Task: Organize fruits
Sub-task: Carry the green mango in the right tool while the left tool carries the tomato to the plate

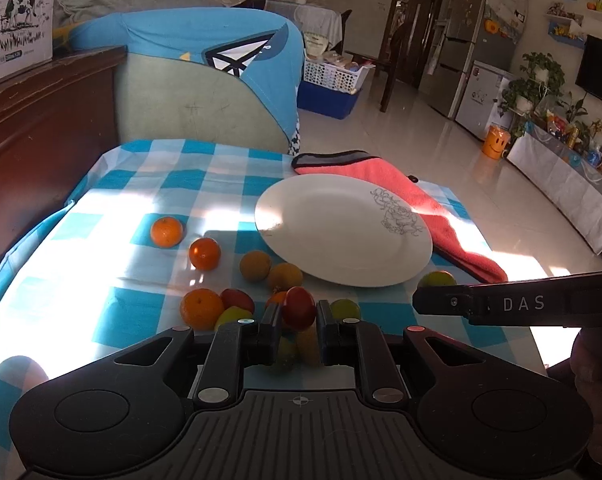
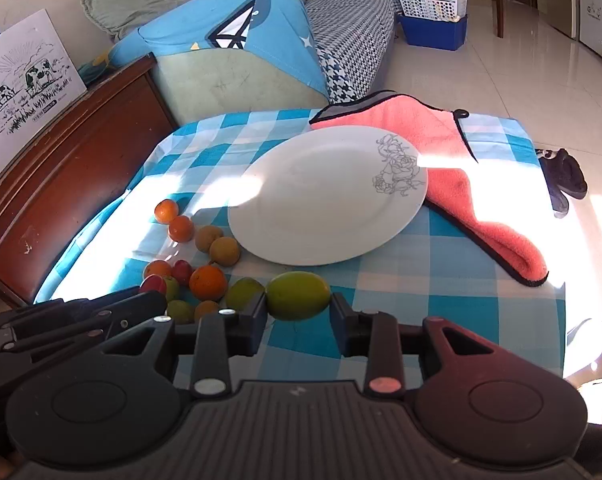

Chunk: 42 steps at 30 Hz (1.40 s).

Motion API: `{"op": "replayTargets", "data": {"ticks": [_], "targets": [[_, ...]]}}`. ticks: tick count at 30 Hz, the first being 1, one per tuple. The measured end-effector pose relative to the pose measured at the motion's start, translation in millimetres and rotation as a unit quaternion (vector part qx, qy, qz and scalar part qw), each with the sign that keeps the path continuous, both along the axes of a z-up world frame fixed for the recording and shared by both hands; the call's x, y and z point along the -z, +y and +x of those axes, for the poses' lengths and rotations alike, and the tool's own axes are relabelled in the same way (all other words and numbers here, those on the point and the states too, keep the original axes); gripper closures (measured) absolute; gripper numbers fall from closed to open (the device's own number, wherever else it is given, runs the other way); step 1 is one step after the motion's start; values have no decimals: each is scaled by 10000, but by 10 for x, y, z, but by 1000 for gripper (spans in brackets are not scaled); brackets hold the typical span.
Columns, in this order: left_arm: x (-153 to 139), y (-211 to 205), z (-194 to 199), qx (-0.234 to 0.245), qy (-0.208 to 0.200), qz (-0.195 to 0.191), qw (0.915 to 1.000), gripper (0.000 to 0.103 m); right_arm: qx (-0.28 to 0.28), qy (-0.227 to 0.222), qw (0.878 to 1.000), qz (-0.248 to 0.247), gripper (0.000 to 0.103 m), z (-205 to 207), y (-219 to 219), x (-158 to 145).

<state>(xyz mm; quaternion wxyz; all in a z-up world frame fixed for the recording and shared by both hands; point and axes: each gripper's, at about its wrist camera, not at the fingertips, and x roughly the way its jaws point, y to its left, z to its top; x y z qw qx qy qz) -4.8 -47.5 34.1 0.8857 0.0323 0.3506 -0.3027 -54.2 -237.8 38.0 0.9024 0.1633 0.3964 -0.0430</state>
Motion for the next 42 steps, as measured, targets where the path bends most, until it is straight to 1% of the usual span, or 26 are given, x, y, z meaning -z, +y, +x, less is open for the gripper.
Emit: {"op": "replayTargets", "data": {"ticks": [5,13,19,23,27,31,33,36,39,42], "targets": [[-18,-146,144,141,-68,82,9998,87,90,-23,10000,13,69,154,-77,-10],[-15,-416,367,364,-195,268,9988,87,346,122,9993,95,69,430,-236,64],[31,-575,552,431,-181,413,9981,87,441,153,9988,111,69,585,-311,97],[84,-661,634,455,-140,488,9977,87,560,249,9981,62,69,670,-358,141],[112,-634,734,379,19,413,9984,87,659,300,9973,131,69,707,-410,180],[138,-550,861,235,219,256,9992,87,701,310,9968,228,69,744,-434,200],[133,-524,902,207,245,213,9993,87,711,308,9967,251,69,757,-440,202],[100,-481,931,286,249,245,9990,87,733,299,9963,323,69,757,-462,198],[43,-380,955,367,343,144,9986,85,739,282,9961,399,69,736,-490,192],[39,-337,901,492,390,282,9976,84,724,315,9959,443,69,728,-500,201]]}}
